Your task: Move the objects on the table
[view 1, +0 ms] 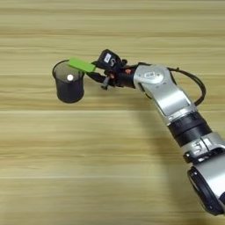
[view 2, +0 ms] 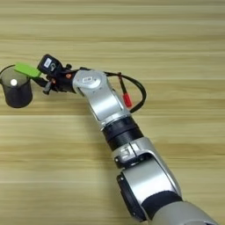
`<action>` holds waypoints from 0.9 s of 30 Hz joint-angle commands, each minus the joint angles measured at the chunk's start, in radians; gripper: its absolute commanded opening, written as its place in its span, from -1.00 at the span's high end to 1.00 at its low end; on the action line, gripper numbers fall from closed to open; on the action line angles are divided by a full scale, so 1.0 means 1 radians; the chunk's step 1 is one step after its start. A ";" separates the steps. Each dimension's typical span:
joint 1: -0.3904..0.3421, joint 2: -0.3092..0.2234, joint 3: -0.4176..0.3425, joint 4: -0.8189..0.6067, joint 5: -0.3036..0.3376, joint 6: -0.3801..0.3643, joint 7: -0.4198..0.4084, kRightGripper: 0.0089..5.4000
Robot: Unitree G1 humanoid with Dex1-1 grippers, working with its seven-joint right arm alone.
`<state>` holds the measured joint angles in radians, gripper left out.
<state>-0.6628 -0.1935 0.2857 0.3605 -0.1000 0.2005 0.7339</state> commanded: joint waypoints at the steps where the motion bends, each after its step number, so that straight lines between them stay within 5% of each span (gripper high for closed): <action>1: -0.095 -0.006 -0.017 -0.033 -0.002 -0.041 -0.019 0.26; 19: -0.091 -0.001 -0.030 -0.039 0.007 -0.046 -0.027 -0.50; 27: -0.033 -0.029 -0.070 -0.133 0.027 -0.031 -0.037 -0.78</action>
<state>-0.6540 -0.1951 0.2647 0.3137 -0.0929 0.1868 0.7276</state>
